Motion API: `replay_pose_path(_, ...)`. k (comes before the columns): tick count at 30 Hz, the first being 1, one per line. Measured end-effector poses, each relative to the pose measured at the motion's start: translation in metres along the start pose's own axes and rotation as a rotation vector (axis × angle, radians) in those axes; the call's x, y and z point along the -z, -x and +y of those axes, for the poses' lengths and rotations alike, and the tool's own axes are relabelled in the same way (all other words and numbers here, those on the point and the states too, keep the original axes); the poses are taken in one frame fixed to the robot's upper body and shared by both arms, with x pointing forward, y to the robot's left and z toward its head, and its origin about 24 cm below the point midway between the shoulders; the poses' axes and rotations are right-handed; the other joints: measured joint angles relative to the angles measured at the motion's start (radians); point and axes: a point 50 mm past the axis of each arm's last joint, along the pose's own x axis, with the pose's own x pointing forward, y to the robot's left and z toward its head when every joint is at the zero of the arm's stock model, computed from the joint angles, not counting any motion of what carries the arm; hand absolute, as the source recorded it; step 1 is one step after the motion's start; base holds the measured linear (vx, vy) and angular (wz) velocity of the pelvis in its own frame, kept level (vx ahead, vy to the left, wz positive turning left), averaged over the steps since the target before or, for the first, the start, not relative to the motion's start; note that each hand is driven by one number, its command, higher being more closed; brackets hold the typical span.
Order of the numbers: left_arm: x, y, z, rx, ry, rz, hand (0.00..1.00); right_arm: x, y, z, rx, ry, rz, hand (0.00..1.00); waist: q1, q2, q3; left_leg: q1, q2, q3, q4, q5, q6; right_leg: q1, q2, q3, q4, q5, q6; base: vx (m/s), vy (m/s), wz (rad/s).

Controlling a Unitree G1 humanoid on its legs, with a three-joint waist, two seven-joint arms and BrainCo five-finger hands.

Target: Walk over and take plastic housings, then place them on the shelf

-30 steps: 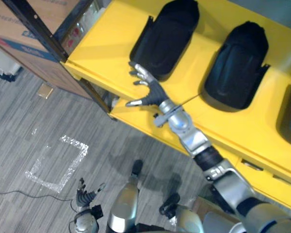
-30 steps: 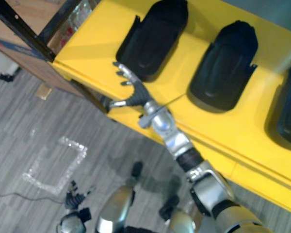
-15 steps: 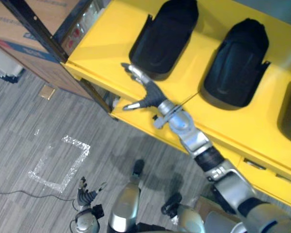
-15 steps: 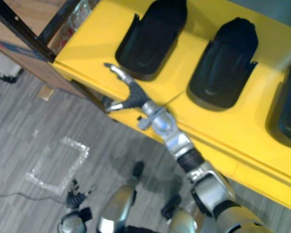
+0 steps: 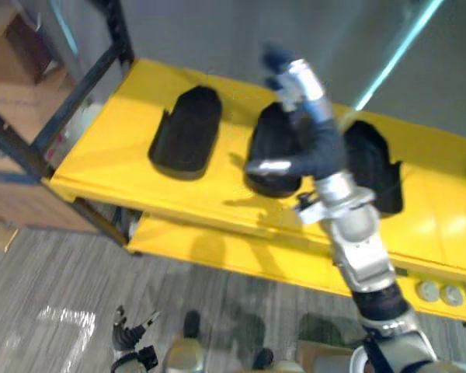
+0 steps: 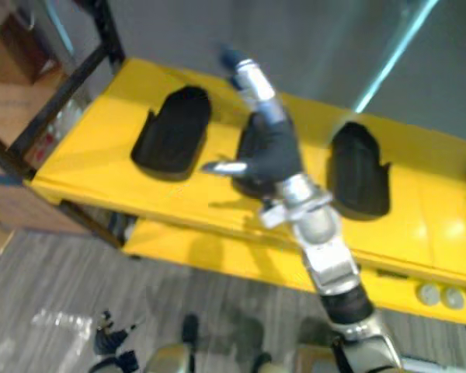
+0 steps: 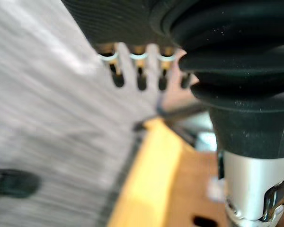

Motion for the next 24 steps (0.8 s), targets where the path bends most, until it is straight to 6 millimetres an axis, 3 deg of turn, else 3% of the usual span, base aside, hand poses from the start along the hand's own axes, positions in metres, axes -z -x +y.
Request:
replay_pose_path(2,0.001,0.000,0.002,-0.010,0.000,0.005,0.00,0.001,0.017,-0.034,0.154,0.088,0.043,0.00,-0.029,0.010,-0.027,0.011,0.001,0.028,-0.001,-0.002,0.000,-0.001,0.000,0.023,-0.010,0.007,0.007,-0.03,0.035,-0.48)
replay_pose_path(6,0.014,0.004,0.001,-0.013,-0.014,0.074,0.00,0.004,0.055,-0.079,0.360,0.212,0.160,0.00,-0.068,0.033,-0.061,0.031,0.008,0.077,-0.008,-0.015,-0.008,-0.001,0.006,0.070,-0.031,0.009,0.008,-0.08,0.000,-0.45)
replay_pose_path(9,0.032,0.014,-0.002,-0.017,-0.020,0.154,0.00,0.016,0.105,-0.106,0.505,0.271,0.356,0.00,-0.105,0.059,-0.080,0.056,0.029,0.119,-0.009,-0.019,-0.016,0.001,0.018,0.106,-0.035,-0.003,-0.004,-0.08,-0.014,-0.47)
replay_pose_path(11,0.042,0.021,-0.006,-0.006,-0.033,0.216,0.00,0.033,0.160,-0.115,0.631,0.240,0.574,0.00,-0.132,0.068,-0.089,0.075,0.043,0.141,-0.009,-0.013,-0.029,0.002,0.038,0.128,-0.038,-0.011,-0.003,-0.05,-0.038,-0.32)
replay_pose_path(12,0.044,0.022,-0.006,-0.007,-0.035,0.226,0.00,0.037,0.178,-0.114,0.662,0.216,0.642,0.00,-0.140,0.070,-0.092,0.077,0.048,0.143,-0.009,-0.013,-0.031,0.001,0.042,0.129,-0.039,-0.013,-0.004,-0.05,-0.051,-0.18)
replay_pose_path(14,0.048,0.025,-0.009,-0.011,-0.041,0.257,0.00,0.051,0.249,-0.092,0.758,0.063,0.913,0.00,-0.154,0.075,-0.095,0.081,0.063,0.148,-0.009,-0.010,-0.039,0.001,0.056,0.130,-0.040,-0.015,-0.006,-0.03,-0.053,-0.10)
replay_pose_path(15,0.049,0.026,-0.010,-0.009,-0.041,0.264,0.00,0.054,0.266,-0.084,0.772,0.034,0.982,0.00,-0.154,0.076,-0.095,0.082,0.067,0.151,-0.009,-0.009,-0.041,0.002,0.059,0.132,-0.040,-0.015,-0.006,0.01,-0.042,-0.13)
replay_pose_path(17,0.053,0.029,-0.013,0.012,-0.065,0.287,0.00,0.065,0.315,-0.046,0.745,-0.027,1.235,0.00,-0.154,0.077,-0.094,0.093,0.072,0.158,-0.009,-0.010,-0.043,0.012,0.064,0.135,-0.041,-0.015,-0.006,0.02,-0.019,-0.09)
replay_pose_path(20,0.052,0.028,-0.019,0.038,-0.082,0.296,0.00,0.078,0.350,-0.006,0.705,-0.104,1.445,0.00,-0.149,0.081,-0.093,0.094,0.070,0.154,-0.009,-0.011,-0.042,0.018,0.059,0.132,-0.044,-0.015,-0.006,0.01,0.008,0.04)
replay_pose_path(24,0.053,0.026,-0.023,0.071,-0.119,0.321,0.00,0.091,0.369,0.019,0.533,-0.067,1.605,0.00,-0.144,0.081,-0.089,0.098,0.055,0.142,-0.010,-0.016,-0.034,0.031,0.045,0.123,-0.047,-0.013,-0.002,0.04,0.041,0.08)
